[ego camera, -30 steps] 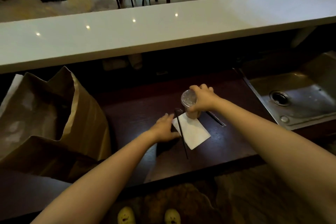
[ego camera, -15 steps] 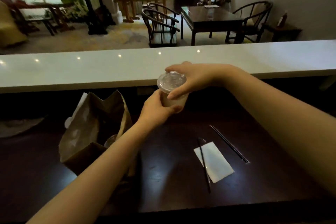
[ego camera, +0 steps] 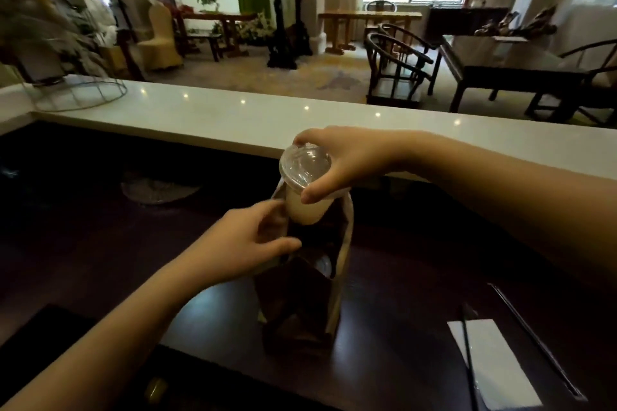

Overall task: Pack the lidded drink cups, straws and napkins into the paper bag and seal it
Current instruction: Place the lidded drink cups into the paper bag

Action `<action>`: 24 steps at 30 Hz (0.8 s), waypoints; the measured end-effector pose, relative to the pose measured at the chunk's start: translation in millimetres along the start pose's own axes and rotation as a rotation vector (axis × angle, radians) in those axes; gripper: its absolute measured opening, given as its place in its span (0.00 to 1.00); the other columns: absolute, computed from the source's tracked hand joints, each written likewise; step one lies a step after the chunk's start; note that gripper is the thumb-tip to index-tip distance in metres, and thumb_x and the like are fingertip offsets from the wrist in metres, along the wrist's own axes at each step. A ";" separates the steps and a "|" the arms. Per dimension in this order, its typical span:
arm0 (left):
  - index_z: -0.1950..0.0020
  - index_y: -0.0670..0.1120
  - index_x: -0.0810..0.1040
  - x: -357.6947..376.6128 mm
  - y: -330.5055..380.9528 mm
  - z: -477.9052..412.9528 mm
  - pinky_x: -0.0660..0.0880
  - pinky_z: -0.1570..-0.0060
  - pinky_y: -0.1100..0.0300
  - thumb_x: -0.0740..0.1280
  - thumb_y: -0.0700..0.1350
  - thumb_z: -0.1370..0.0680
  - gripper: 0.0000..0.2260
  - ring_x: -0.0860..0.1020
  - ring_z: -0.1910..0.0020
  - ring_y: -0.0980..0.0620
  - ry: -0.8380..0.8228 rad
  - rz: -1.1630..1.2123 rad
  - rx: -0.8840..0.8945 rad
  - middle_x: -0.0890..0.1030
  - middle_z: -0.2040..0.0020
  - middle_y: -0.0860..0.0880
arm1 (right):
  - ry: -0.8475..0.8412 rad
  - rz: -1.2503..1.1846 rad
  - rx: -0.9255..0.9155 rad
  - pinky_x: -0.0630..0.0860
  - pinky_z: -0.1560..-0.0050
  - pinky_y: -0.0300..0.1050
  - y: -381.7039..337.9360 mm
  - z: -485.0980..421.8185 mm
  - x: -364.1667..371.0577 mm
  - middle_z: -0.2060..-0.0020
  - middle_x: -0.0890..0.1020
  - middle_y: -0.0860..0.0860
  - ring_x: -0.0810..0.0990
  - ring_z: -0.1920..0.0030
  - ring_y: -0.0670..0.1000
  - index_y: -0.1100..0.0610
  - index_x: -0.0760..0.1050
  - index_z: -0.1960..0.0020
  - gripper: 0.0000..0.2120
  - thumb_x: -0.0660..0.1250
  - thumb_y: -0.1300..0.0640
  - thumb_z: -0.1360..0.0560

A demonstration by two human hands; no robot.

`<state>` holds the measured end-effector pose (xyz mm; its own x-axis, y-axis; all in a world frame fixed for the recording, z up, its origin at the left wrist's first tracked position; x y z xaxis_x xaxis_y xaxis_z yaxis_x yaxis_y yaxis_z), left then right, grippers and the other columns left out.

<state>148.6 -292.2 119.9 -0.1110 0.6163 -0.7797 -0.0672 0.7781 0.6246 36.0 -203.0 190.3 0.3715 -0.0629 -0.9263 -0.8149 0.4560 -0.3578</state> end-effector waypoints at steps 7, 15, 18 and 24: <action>0.38 0.58 0.74 29.1 -13.1 22.0 0.74 0.47 0.56 0.60 0.50 0.22 0.13 0.78 0.45 0.53 -0.252 -0.488 0.204 0.81 0.44 0.54 | -0.240 0.073 0.048 0.72 0.43 0.41 8.7 -25.0 60.7 0.35 0.70 0.51 0.72 0.39 0.51 0.51 0.58 0.27 0.41 0.74 0.43 0.34; 0.38 0.58 0.74 34.8 -21.3 28.9 0.73 0.44 0.56 0.58 0.47 0.21 0.14 0.78 0.44 0.57 -0.385 -0.462 0.331 0.81 0.43 0.56 | -0.411 0.123 0.107 0.75 0.41 0.46 24.2 -38.2 122.8 0.34 0.64 0.52 0.69 0.35 0.55 0.49 0.54 0.27 0.46 0.76 0.46 0.36; 0.40 0.57 0.75 34.6 -21.1 25.2 0.74 0.47 0.56 0.58 0.49 0.21 0.12 0.79 0.49 0.56 -0.373 -0.441 0.347 0.83 0.47 0.54 | -0.448 0.121 0.097 0.73 0.39 0.47 23.4 -44.3 140.8 0.32 0.63 0.53 0.68 0.33 0.56 0.50 0.53 0.26 0.47 0.76 0.45 0.36; 0.47 0.53 0.77 37.4 -24.2 21.6 0.68 0.58 0.63 0.56 0.54 0.20 0.12 0.78 0.55 0.54 -0.410 -0.462 0.354 0.83 0.53 0.50 | -0.453 0.092 0.077 0.73 0.37 0.49 22.8 -47.8 164.6 0.32 0.64 0.55 0.68 0.34 0.57 0.50 0.52 0.26 0.45 0.74 0.46 0.34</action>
<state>167.5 -285.3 74.6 0.2375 0.1565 -0.9587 0.3163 0.9207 0.2286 57.3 -245.4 24.0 0.4702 0.3673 -0.8025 -0.8245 0.5071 -0.2511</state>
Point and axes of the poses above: each hand's wrist, its own z-axis away from the middle knuckle, its own x-axis out of the palm, y = z × x, the point moved 6 cm from there along -z, towards the middle knuckle
